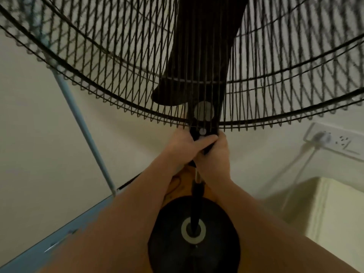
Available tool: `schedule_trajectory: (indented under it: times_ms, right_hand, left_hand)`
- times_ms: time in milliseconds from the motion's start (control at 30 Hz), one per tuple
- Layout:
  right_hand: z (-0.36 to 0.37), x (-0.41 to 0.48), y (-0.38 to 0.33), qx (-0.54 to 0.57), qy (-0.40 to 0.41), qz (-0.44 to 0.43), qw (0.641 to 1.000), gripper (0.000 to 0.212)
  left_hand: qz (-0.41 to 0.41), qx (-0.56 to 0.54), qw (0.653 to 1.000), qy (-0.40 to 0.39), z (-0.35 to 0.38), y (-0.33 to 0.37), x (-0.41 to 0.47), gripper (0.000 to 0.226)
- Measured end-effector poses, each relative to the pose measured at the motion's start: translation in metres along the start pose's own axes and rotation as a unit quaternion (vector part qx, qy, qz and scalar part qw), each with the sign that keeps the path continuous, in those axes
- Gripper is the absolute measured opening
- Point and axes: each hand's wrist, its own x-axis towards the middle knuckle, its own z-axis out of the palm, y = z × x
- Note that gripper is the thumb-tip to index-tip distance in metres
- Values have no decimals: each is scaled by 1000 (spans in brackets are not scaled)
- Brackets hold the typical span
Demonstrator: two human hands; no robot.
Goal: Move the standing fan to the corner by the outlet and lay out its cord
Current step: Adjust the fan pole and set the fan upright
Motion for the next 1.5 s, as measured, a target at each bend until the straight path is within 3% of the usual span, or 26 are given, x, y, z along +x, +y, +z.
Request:
schedule_trajectory:
  times_ms: [200, 333, 500, 767, 1033, 1167, 1300, 1500]
  right_hand:
    - [5, -27, 37, 96, -65, 38, 993, 47]
    - [14, -53, 81, 18, -148, 109, 983, 45]
    - [27, -54, 106, -26, -174, 148, 973, 37]
    - [47, -56, 126, -97, -136, 163, 972, 24]
    - [50, -48, 129, -116, -135, 153, 972, 38]
    - [56, -37, 134, -118, -133, 150, 973, 39]
    - [64, -24, 140, -122, -129, 143, 974, 48]
    - [76, -5, 146, -125, -114, 137, 976, 35]
  left_hand:
    - [52, -37, 998, -1, 7, -13, -3, 23]
    - [14, -70, 997, -42, 12, -30, -6, 51]
    - [-17, -90, 992, -92, 6, -30, -2, 45]
    - [-34, -121, 986, -113, 4, -28, 3, 34]
    - [-30, -118, 986, -118, 1, -31, 14, 34]
    - [-25, -135, 983, -126, 1, -32, 24, 21]
    - [-16, -138, 983, -121, -1, -36, 40, 22]
    - [-19, -102, 989, -105, -2, -47, 65, 34]
